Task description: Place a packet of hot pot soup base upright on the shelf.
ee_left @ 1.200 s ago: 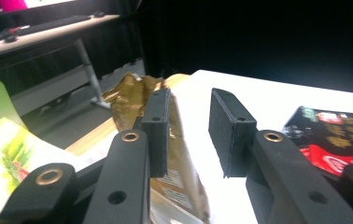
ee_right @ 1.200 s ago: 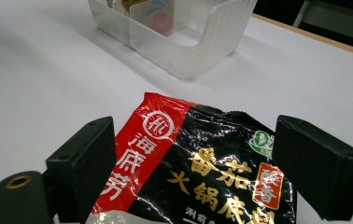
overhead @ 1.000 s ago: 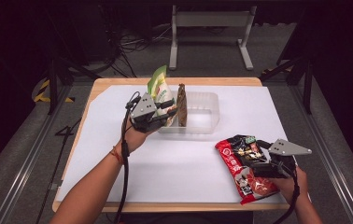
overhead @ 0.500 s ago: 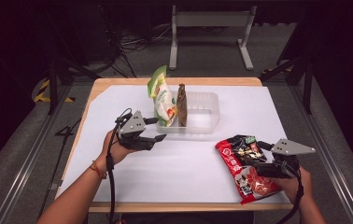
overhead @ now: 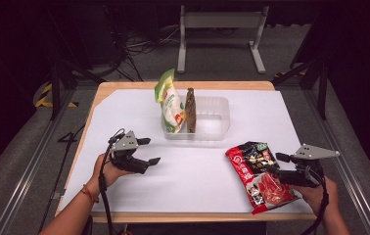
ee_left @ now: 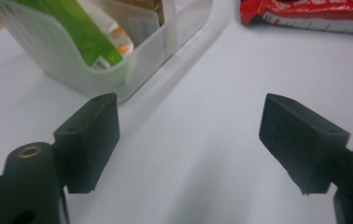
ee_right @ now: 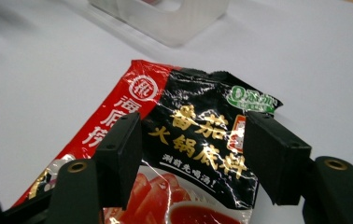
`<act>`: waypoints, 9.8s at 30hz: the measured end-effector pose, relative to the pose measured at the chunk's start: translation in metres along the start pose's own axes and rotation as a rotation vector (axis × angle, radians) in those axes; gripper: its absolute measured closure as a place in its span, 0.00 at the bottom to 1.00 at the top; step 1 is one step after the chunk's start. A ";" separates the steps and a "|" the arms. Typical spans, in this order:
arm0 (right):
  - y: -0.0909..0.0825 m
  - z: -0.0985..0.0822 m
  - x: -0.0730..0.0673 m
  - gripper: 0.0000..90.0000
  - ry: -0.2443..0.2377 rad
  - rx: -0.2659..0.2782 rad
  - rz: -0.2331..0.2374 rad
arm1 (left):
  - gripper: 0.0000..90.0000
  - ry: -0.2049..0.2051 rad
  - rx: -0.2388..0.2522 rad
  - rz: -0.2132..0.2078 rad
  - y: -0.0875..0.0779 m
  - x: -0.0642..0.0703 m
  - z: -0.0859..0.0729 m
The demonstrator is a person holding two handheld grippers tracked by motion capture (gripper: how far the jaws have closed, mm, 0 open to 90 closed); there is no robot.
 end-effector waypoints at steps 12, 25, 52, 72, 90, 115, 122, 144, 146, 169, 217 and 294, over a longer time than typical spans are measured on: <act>-0.004 -0.026 0.017 0.72 0.111 -0.094 0.031 | 0.27 0.039 -0.041 -0.029 0.008 0.020 -0.009; -0.010 -0.044 0.031 0.93 0.131 -0.189 -0.025 | 0.28 0.045 -0.061 -0.051 0.012 0.026 -0.012; -0.016 -0.058 0.041 1.00 0.215 -0.240 -0.029 | 0.31 0.059 -0.082 -0.076 0.015 0.033 -0.015; 0.031 -0.044 -0.009 1.00 0.155 -0.278 0.135 | 0.31 0.026 -0.105 -0.177 0.024 0.067 -0.009; 0.039 -0.041 -0.010 1.00 0.147 -0.253 0.131 | 0.26 -0.131 -0.123 -0.408 0.079 0.138 0.033; 0.042 -0.039 -0.010 1.00 0.167 -0.231 0.147 | 0.89 -0.073 -0.143 -0.332 0.093 0.138 0.039; 0.045 -0.038 -0.019 1.00 0.157 -0.231 0.187 | 0.94 0.015 -0.116 -0.267 0.094 0.127 0.042; 0.076 -0.031 -0.055 0.86 0.058 -0.275 0.267 | 0.69 0.041 -0.022 -0.163 0.096 0.074 0.057; 0.074 -0.031 -0.052 0.80 0.060 -0.266 0.264 | 0.58 0.058 -0.020 -0.169 0.089 0.074 0.056; 0.092 0.033 -0.012 0.34 0.110 -0.072 0.298 | 0.24 0.090 -0.063 0.004 -0.014 0.023 -0.033; 0.120 0.064 -0.024 0.96 0.074 -0.027 0.502 | 0.26 0.072 -0.068 0.005 -0.015 0.015 -0.043; 0.008 0.216 -0.059 0.98 -0.198 0.403 0.069 | 0.04 -0.067 0.035 0.196 -0.029 -0.025 -0.040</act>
Point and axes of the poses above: each handheld gripper's, and its own axes: y roughly forward along the jaws, z roughly out of its top, x roughly to its right, the point moved 10 cm from there along y, roughly forward along the jaws, and after that the axes turned 13 degrees about z, right-handed, at the moved point
